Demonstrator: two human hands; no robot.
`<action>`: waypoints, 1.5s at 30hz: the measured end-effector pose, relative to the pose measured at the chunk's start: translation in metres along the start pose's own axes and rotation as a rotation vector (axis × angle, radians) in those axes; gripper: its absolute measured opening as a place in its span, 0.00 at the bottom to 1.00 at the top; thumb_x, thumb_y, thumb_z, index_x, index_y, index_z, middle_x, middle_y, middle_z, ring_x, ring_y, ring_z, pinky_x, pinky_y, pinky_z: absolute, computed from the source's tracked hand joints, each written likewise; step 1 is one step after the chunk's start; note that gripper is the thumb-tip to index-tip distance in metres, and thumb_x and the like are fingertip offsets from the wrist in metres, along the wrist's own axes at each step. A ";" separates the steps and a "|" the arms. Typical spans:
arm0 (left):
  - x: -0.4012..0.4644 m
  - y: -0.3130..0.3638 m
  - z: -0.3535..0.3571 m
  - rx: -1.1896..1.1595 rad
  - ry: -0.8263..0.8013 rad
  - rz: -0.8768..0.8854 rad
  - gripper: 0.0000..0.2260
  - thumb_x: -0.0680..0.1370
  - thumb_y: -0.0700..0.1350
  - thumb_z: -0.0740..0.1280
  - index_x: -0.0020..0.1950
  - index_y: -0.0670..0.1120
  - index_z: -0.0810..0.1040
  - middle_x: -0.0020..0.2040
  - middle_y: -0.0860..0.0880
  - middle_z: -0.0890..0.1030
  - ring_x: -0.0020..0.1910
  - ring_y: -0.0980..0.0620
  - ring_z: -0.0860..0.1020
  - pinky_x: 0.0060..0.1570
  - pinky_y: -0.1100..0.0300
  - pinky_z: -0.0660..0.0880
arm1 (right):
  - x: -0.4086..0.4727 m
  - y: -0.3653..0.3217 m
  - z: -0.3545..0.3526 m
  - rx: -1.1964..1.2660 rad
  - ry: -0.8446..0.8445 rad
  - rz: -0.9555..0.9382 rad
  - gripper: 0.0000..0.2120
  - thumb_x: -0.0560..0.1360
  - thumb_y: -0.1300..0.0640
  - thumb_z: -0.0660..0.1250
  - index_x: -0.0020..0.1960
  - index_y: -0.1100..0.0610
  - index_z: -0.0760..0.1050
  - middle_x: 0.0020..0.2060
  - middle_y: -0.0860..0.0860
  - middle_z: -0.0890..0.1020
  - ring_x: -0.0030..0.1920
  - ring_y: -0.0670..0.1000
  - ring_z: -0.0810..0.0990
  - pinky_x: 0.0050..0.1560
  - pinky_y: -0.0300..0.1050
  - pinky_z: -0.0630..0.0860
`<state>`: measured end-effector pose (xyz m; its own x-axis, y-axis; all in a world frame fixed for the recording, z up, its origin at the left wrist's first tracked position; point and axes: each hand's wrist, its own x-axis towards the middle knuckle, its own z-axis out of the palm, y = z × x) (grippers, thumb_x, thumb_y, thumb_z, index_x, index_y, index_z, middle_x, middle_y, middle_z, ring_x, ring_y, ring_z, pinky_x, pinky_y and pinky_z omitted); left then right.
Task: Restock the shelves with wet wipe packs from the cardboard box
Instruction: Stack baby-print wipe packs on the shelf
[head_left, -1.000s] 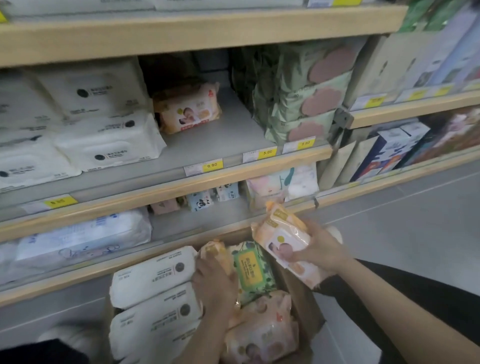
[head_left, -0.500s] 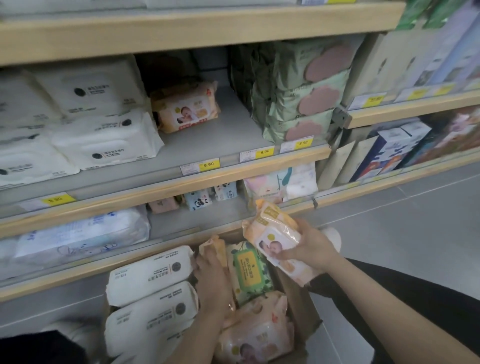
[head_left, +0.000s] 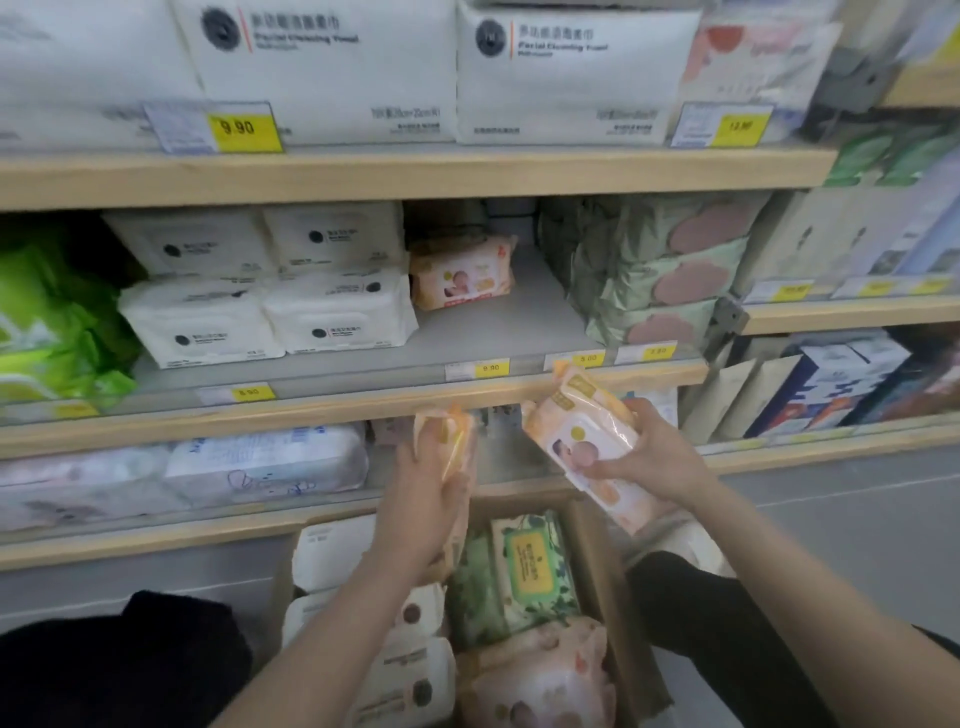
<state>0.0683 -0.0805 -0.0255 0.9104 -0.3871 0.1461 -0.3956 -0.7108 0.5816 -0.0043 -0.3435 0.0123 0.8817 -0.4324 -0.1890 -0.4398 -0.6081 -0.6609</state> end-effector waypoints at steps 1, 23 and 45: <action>0.008 -0.006 -0.014 0.015 0.012 0.001 0.28 0.76 0.45 0.64 0.71 0.53 0.54 0.66 0.42 0.67 0.60 0.41 0.72 0.53 0.49 0.73 | 0.007 -0.012 -0.002 -0.012 0.001 -0.025 0.40 0.58 0.46 0.80 0.64 0.48 0.63 0.52 0.46 0.77 0.52 0.51 0.77 0.53 0.51 0.74; 0.151 -0.107 -0.121 0.351 0.066 0.191 0.31 0.69 0.59 0.52 0.72 0.54 0.56 0.67 0.48 0.66 0.56 0.43 0.71 0.51 0.50 0.70 | 0.259 -0.164 0.051 -0.682 -0.007 -0.443 0.45 0.63 0.35 0.73 0.74 0.38 0.55 0.73 0.49 0.65 0.70 0.59 0.64 0.67 0.57 0.61; 0.156 -0.112 -0.120 0.351 0.088 0.213 0.29 0.73 0.65 0.52 0.71 0.57 0.54 0.65 0.49 0.68 0.56 0.44 0.73 0.50 0.50 0.74 | 0.256 -0.180 0.082 -0.743 0.024 -0.541 0.39 0.67 0.40 0.72 0.73 0.44 0.60 0.70 0.51 0.66 0.67 0.58 0.64 0.66 0.55 0.59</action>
<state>0.2696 0.0092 0.0284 0.8043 -0.5068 0.3102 -0.5801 -0.7828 0.2251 0.3142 -0.2899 0.0232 0.9992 0.0272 0.0303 0.0277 -0.9995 -0.0163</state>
